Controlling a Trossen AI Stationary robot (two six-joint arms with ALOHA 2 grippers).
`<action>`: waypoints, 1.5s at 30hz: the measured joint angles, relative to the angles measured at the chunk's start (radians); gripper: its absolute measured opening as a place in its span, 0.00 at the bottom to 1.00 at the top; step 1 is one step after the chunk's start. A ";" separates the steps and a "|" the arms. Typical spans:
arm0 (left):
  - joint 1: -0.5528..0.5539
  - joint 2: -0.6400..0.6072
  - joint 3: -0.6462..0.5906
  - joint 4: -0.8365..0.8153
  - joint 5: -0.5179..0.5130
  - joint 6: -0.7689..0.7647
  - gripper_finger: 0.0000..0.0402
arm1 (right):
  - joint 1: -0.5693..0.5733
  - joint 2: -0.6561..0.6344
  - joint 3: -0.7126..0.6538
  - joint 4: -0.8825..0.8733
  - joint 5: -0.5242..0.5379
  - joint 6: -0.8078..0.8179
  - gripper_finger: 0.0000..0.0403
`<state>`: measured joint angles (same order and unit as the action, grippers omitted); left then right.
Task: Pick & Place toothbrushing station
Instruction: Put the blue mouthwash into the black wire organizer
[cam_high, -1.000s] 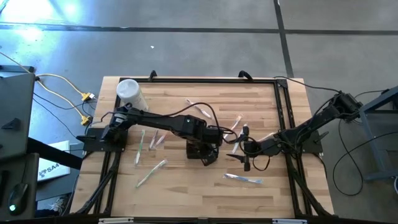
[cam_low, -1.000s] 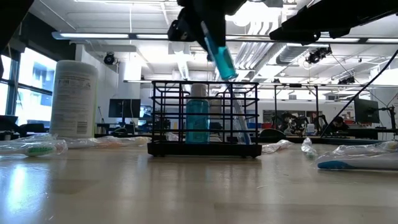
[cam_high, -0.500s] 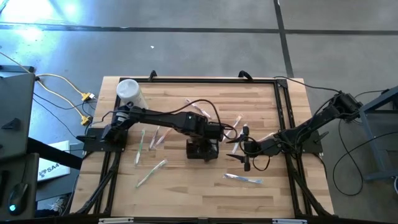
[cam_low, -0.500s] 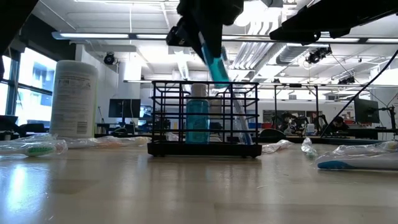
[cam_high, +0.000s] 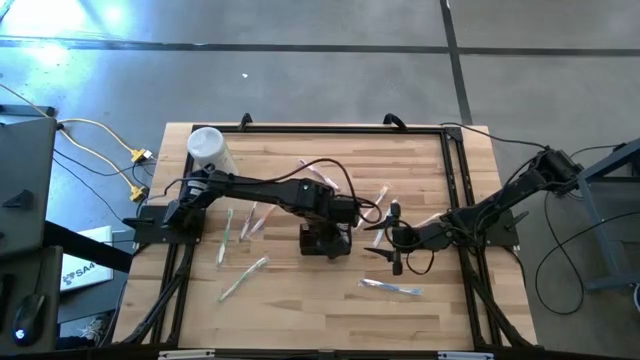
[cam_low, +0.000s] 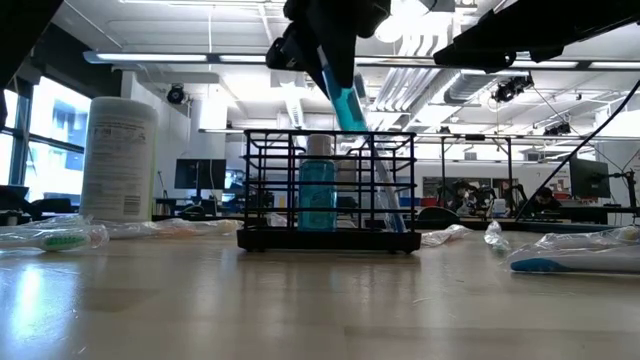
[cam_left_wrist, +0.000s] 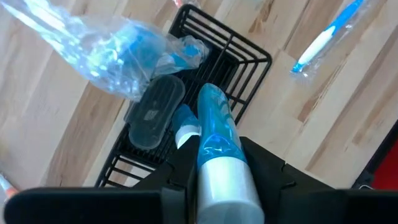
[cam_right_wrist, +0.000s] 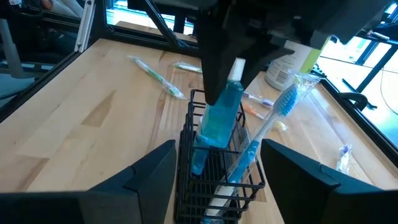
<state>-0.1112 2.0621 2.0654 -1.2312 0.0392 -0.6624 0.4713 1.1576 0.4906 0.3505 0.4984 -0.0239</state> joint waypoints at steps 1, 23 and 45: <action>0.000 0.000 -0.001 0.001 0.004 0.000 0.22 | 0.000 0.000 0.000 0.000 0.000 0.001 0.57; 0.000 0.030 -0.003 -0.036 0.035 -0.023 0.22 | 0.000 0.000 0.000 -0.004 0.000 0.001 0.57; 0.002 0.065 0.002 0.007 0.061 0.027 0.22 | 0.000 0.000 0.000 -0.005 0.000 0.001 0.57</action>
<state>-0.1089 2.1269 2.0670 -1.2244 0.1001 -0.6350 0.4713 1.1576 0.4908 0.3456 0.4984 -0.0225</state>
